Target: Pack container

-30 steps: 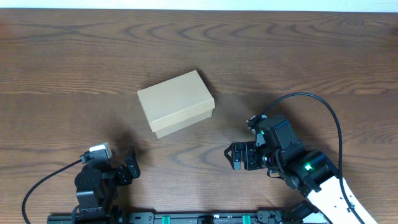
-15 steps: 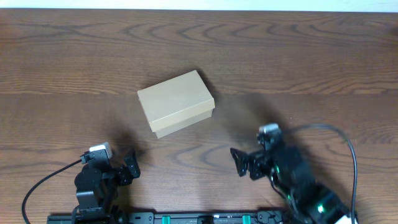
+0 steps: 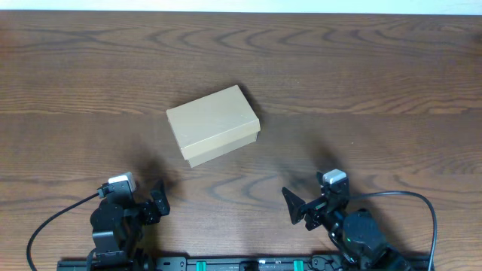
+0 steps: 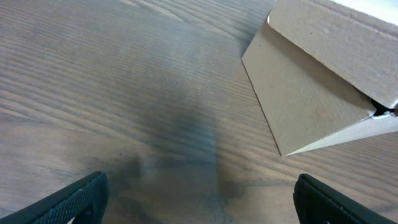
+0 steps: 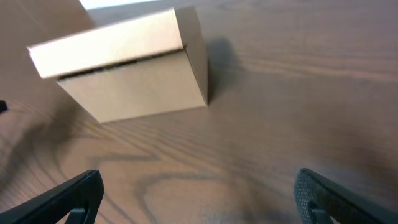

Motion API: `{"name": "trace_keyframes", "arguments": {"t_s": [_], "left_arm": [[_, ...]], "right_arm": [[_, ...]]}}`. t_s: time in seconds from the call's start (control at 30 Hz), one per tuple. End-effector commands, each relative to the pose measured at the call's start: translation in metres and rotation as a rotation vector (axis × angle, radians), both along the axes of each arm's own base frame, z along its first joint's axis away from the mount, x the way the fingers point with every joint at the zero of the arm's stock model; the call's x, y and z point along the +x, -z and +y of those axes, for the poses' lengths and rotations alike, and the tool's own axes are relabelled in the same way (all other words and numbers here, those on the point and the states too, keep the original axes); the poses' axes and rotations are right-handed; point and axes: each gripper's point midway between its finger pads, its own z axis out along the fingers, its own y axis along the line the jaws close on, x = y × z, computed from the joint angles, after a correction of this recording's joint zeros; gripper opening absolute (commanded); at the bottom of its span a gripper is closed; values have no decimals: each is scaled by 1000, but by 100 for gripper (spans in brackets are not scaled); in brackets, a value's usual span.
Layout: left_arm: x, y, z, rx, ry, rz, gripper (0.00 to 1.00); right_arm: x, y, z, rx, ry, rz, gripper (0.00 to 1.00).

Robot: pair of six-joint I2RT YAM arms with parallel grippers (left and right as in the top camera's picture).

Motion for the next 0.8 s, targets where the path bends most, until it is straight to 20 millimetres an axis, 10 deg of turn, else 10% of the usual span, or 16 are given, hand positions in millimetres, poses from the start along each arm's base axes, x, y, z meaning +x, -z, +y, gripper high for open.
{"name": "trace_keyframes", "arguments": {"t_s": [0.0, 0.77], "left_arm": [[0, 2, -1, 9, 17, 0, 95], [0, 2, -1, 9, 17, 0, 95]], "right_arm": [[0, -9, 0, 14, -4, -49, 99], [0, -12, 0, 22, -3, -59, 99]]}}
